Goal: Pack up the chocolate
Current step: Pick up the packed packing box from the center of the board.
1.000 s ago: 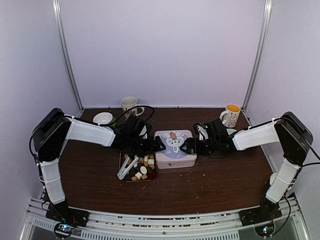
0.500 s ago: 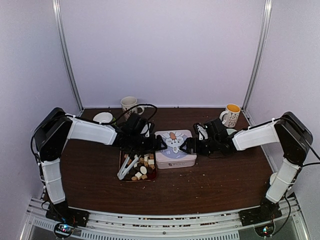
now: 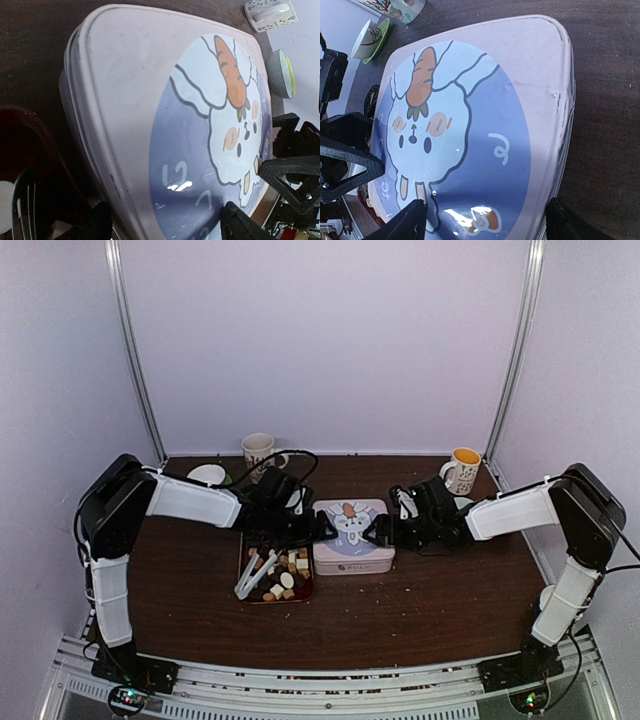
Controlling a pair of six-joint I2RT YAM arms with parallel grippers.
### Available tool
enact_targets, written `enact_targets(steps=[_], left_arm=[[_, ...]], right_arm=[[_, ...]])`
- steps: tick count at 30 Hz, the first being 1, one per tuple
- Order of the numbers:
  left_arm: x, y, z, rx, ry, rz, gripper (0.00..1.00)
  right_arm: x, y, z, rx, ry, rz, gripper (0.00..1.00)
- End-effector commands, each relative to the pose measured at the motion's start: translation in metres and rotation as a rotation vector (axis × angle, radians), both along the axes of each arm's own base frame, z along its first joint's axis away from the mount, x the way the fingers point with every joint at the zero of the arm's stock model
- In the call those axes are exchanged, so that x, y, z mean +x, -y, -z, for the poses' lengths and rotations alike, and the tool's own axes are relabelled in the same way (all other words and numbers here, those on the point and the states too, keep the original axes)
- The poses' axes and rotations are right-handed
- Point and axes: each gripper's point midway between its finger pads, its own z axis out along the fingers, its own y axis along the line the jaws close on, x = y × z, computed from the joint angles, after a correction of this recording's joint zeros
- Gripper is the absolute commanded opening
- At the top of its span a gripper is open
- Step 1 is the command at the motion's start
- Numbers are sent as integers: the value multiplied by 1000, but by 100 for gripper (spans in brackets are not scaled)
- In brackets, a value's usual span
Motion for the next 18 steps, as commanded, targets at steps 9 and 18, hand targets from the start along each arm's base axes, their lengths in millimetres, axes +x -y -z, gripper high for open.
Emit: enact_targets(steps=[9, 18], left_arm=[[-5, 46, -56, -205, 101, 158, 67], [-11, 50, -101, -279, 145, 189, 66]], right_arm=[[-16, -28, -47, 178, 77, -108, 73], [-28, -31, -97, 276, 163, -157, 73]])
